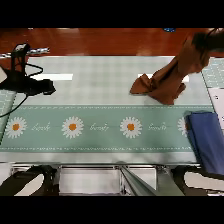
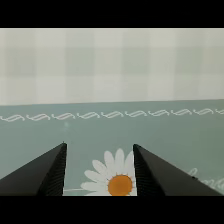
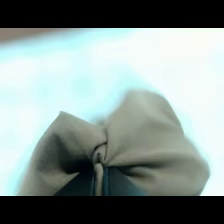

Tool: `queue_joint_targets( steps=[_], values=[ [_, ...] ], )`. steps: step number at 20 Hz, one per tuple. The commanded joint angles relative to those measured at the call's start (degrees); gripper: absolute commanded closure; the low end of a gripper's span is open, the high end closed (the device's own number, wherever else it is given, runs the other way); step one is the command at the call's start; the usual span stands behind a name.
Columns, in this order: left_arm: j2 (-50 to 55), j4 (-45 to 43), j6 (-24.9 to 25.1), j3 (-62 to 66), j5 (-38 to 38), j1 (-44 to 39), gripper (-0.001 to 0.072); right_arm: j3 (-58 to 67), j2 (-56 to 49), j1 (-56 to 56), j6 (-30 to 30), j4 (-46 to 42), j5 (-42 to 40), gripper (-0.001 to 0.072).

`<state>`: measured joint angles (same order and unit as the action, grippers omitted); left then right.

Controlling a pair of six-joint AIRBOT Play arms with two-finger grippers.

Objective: Fold the shirts.

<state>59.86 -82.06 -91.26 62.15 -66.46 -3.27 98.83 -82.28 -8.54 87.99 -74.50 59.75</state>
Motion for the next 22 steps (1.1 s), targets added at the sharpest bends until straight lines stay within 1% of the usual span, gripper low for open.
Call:
queue_joint_targets(
  steps=[1,3,5,7,9,12,14,16,17,19,22],
  values=[
    [-9.84,7.19,0.13,-9.2,3.67,-1.07,0.0199,11.45,6.6,2.64,-1.9,4.98,0.85,0.0687],
    [-13.75,9.64,0.13,-14.75,5.84,-2.43,0.0199,17.18,8.83,6.1,-2.32,4.94,0.48,0.0687],
    [-15.67,10.16,0.09,-18.27,6.58,-3.34,0.0199,21.35,10.43,9.77,-2.27,4.96,-1.2,0.0687],
    [-15.72,10.14,0.11,-20.33,7.34,-4.26,0.0199,21.57,12.26,14.05,-2.1,5.07,-5.05,0.0687],
    [-15.58,10.14,0.09,-21.66,9.14,-5.03,0.0199,21.57,12.52,19.15,-2.08,5.07,-5.79,0.0687],
    [-15.65,9.9,-0.15,-21.7,11.02,-4.37,0.0199,21.49,12.46,27.36,-1.77,4.94,-4.92,0.0687],
    [-15.67,9.88,-0.55,-21.7,10.67,-2.23,0.0199,20.52,12.46,32.61,0.96,5.22,-0.33,0.0687],
    [-15.91,9.66,-0.5,-21.73,10.27,0.55,0.0199,15.93,12.52,37.29,1.86,4.87,7.23,0.0687],
    [-16.11,9.62,-0.46,-21.73,10.29,1.92,0.0199,11.76,12.5,39.15,2.82,4.94,9.09,0.0688],
    [-16.5,9.64,-0.26,-21.73,10.27,4.35,0.0199,1.79,12.5,42.21,4.02,4.94,8.55,0.0687],
    [-16.61,9.75,0.42,-21.73,9.4,5.05,0.0199,-15.1,12.5,42.93,6.45,4.55,3.45,0.0688]
  ],
)
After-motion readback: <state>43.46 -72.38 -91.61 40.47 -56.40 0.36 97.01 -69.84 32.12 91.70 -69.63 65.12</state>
